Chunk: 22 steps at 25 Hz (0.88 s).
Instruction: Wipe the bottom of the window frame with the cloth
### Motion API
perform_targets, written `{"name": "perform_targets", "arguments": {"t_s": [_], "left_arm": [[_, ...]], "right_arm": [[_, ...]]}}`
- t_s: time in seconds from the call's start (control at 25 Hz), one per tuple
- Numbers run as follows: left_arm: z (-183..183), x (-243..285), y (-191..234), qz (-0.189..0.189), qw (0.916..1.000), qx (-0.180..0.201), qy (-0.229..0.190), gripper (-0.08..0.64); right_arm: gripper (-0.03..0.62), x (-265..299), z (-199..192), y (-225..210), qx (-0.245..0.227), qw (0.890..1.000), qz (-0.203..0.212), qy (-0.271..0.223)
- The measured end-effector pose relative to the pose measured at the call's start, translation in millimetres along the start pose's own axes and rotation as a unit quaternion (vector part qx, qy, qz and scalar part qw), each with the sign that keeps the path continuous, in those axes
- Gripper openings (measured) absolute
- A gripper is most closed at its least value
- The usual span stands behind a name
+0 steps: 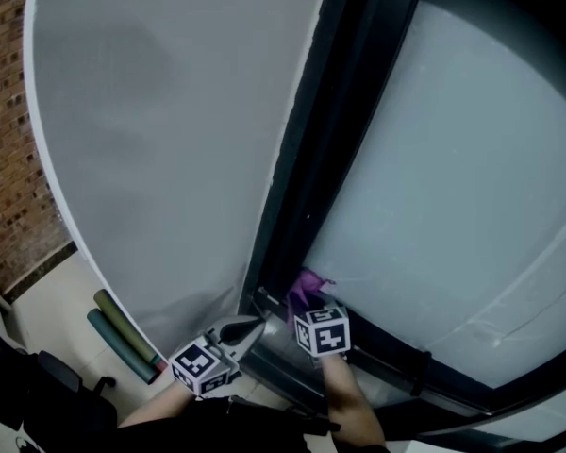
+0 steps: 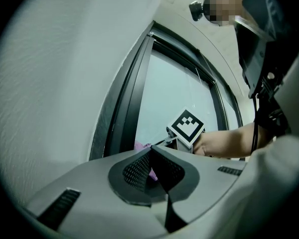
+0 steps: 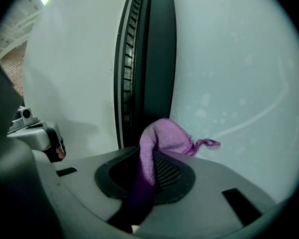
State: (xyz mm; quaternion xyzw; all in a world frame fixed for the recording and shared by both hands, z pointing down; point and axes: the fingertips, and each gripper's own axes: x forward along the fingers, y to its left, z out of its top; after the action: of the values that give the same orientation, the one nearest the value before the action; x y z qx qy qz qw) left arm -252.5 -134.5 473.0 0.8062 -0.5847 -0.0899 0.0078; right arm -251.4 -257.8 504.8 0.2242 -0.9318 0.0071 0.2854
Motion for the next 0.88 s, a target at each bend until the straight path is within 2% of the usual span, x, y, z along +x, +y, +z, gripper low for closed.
{"name": "perform_targets", "arguments": {"t_s": [0.16,0.4,0.88], "left_arm": [[-4,2,-3,-0.008,0.9999,0.005,0.004,0.002],[-5,4,-12,-0.022,0.9996,-0.007,0.018,0.002],[-10,21,-35,-0.073,0.9968,-0.010,0.033,0.002]], "right_arm": [[0.075,-6,-7,-8,0.005,1.000,-0.013,0.001],[0.075,-20,-18,-20,0.015,0.999,-0.033,0.006],[0.075,-54,-44,-46,0.045,0.996,-0.080,0.012]]}}
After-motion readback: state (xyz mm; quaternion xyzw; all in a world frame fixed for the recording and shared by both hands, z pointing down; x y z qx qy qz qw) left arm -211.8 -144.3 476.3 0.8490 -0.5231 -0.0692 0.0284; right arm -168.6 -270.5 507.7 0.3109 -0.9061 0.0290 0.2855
